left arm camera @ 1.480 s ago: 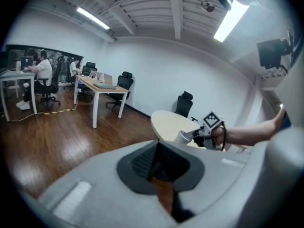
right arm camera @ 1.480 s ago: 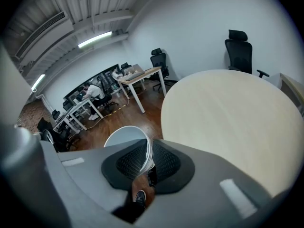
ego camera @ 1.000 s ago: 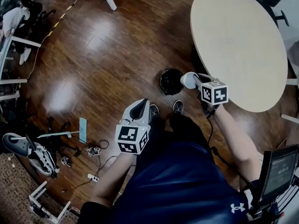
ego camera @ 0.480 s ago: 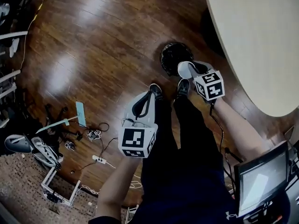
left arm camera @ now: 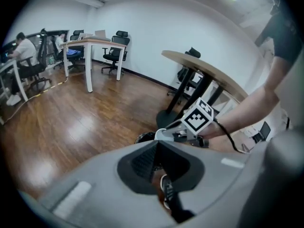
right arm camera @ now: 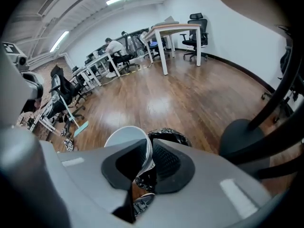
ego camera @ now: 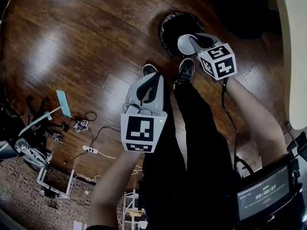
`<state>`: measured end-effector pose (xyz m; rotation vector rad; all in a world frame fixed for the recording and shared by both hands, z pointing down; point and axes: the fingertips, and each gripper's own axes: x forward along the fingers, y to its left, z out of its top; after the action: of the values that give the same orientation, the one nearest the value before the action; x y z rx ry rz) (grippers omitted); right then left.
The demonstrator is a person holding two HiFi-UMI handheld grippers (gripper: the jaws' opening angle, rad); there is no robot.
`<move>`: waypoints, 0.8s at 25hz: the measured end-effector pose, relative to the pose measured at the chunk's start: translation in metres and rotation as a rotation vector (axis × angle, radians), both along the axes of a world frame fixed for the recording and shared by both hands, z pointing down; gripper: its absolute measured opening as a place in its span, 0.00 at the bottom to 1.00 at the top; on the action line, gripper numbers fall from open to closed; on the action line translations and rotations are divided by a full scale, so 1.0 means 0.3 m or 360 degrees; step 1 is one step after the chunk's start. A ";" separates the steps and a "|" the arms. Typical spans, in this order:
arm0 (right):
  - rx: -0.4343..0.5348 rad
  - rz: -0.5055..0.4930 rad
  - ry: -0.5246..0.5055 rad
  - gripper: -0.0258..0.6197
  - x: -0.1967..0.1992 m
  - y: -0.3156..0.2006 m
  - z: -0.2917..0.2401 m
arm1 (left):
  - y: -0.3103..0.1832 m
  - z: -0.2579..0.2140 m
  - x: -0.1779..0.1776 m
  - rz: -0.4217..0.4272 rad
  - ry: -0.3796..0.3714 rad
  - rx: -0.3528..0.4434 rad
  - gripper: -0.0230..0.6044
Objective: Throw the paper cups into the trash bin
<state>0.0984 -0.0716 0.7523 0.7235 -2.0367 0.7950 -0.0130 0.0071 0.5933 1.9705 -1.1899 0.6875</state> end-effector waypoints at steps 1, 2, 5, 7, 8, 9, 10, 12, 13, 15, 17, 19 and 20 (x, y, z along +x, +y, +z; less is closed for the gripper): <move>-0.0014 -0.0013 0.0005 0.11 -0.006 0.003 0.038 | 0.002 0.019 -0.003 -0.0015 0.0010 -0.0011 0.04; -0.0023 -0.0018 0.0012 0.11 -0.009 0.002 0.073 | 0.005 0.033 -0.008 -0.0032 0.0020 -0.0019 0.04; -0.0034 0.0024 0.0034 0.11 -0.010 -0.015 0.182 | 0.018 0.054 -0.038 -0.0107 0.0053 -0.0053 0.04; -0.0069 0.0113 0.0048 0.11 -0.004 -0.026 0.267 | 0.031 0.064 -0.063 -0.0176 0.0081 -0.0093 0.04; -0.0103 0.0170 0.0051 0.11 -0.001 -0.025 0.309 | 0.038 0.070 -0.075 -0.0205 0.0089 -0.0109 0.04; -0.0142 0.0225 0.0051 0.11 0.001 -0.023 0.350 | 0.043 0.079 -0.087 -0.0225 0.0093 -0.0121 0.04; -0.0175 0.0270 0.0045 0.11 0.000 -0.022 0.388 | 0.044 0.090 -0.099 -0.0241 0.0093 -0.0128 0.04; -0.0209 0.0327 0.0027 0.11 -0.012 -0.036 0.456 | 0.033 0.118 -0.128 -0.0278 0.0085 -0.0135 0.04; -0.0213 0.0349 0.0016 0.11 -0.020 -0.049 0.487 | 0.029 0.133 -0.144 -0.0307 0.0080 -0.0138 0.04; -0.0203 0.0391 0.0003 0.11 -0.027 -0.076 0.541 | 0.038 0.159 -0.177 -0.0383 0.0068 -0.0145 0.04; -0.0184 0.0416 0.0008 0.11 -0.030 -0.095 0.582 | 0.070 0.174 -0.203 -0.0460 0.0066 -0.0163 0.04; -0.0184 0.0411 0.0021 0.11 -0.041 -0.093 0.621 | 0.107 0.180 -0.214 -0.0501 0.0071 -0.0196 0.04; -0.0192 0.0402 0.0031 0.11 -0.047 -0.089 0.641 | 0.119 0.182 -0.214 -0.0506 0.0076 -0.0209 0.04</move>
<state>0.0842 -0.0984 0.9447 0.9270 -1.8838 1.0410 -0.0773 0.0428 0.6478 1.6328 -1.3537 0.5361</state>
